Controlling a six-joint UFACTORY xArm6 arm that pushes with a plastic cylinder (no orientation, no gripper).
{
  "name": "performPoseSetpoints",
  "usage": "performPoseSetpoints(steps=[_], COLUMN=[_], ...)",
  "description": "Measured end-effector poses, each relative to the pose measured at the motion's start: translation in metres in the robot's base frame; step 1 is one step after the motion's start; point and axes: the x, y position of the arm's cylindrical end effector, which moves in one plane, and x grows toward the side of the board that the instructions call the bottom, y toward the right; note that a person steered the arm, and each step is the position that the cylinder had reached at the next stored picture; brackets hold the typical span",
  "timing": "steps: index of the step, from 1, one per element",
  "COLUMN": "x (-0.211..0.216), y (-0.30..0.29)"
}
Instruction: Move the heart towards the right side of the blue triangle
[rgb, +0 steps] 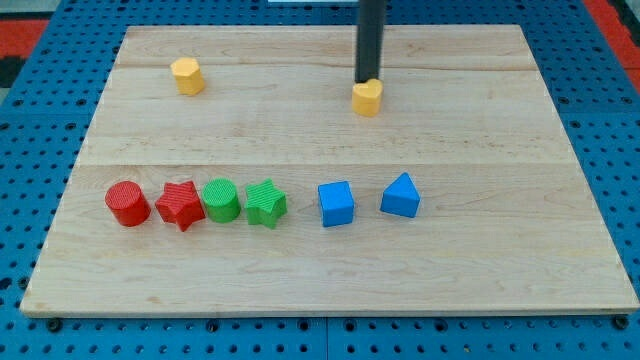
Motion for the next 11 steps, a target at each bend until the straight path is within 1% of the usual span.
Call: performPoseSetpoints(steps=[1,3,4,5,7,8,9,11], x=[0.036,0.024,0.032,0.037,0.028,0.052,0.076,0.106], y=[0.005,-0.060,-0.038,0.014,-0.054,-0.039,0.013,0.066])
